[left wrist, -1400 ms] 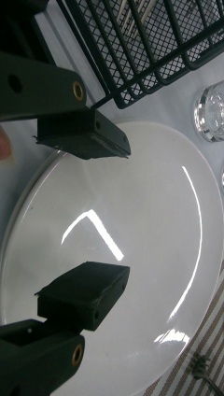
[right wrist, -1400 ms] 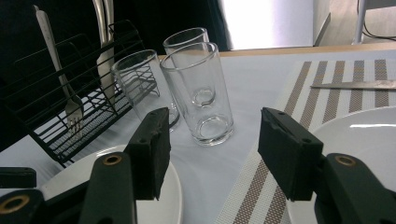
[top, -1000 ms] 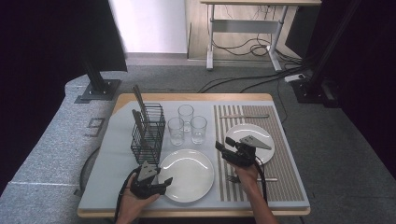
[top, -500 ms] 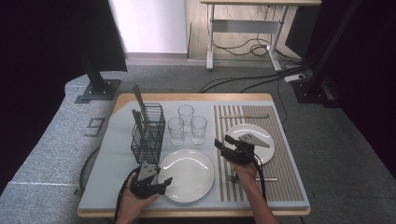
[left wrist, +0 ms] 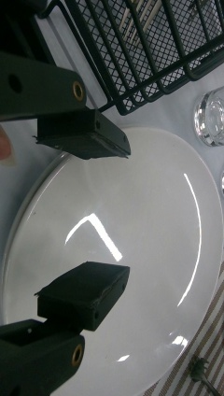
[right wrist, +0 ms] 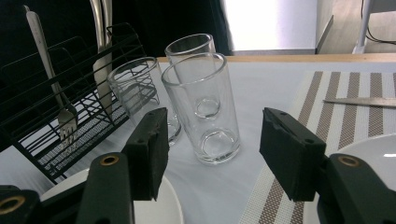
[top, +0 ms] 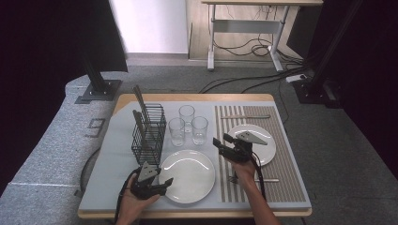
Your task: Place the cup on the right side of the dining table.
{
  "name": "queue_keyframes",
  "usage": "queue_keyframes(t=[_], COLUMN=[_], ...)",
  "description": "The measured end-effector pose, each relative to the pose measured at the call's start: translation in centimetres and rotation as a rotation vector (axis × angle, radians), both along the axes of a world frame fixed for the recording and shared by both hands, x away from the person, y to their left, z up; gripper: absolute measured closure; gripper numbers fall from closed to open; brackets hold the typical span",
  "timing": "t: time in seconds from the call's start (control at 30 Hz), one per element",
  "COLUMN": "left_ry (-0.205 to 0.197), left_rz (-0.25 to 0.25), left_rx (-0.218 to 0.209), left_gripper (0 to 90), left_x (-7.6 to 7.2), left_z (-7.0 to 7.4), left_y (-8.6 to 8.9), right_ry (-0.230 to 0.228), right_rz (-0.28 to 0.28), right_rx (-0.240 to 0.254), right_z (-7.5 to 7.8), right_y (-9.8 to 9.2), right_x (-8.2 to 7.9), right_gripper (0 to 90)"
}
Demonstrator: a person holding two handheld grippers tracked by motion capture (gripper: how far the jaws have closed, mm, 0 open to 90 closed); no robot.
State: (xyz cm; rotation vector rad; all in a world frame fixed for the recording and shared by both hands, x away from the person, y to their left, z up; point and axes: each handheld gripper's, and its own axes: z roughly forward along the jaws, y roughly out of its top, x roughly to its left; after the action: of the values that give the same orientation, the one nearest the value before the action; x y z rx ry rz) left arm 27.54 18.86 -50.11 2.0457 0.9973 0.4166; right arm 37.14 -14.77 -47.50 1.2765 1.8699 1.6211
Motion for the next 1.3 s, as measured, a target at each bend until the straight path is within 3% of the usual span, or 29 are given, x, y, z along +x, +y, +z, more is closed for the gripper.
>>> queue_keyframes(t=[1.3], left_ry=[0.0], left_rz=[0.005], left_rx=[-0.005], left_gripper=[36.4], left_x=[0.0], left_z=[0.1], left_y=[0.4], right_ry=[-0.005], right_rz=[0.022], right_rx=[-0.042], right_z=[1.5], right_y=[3.4], right_x=[2.6], right_gripper=[38.9])
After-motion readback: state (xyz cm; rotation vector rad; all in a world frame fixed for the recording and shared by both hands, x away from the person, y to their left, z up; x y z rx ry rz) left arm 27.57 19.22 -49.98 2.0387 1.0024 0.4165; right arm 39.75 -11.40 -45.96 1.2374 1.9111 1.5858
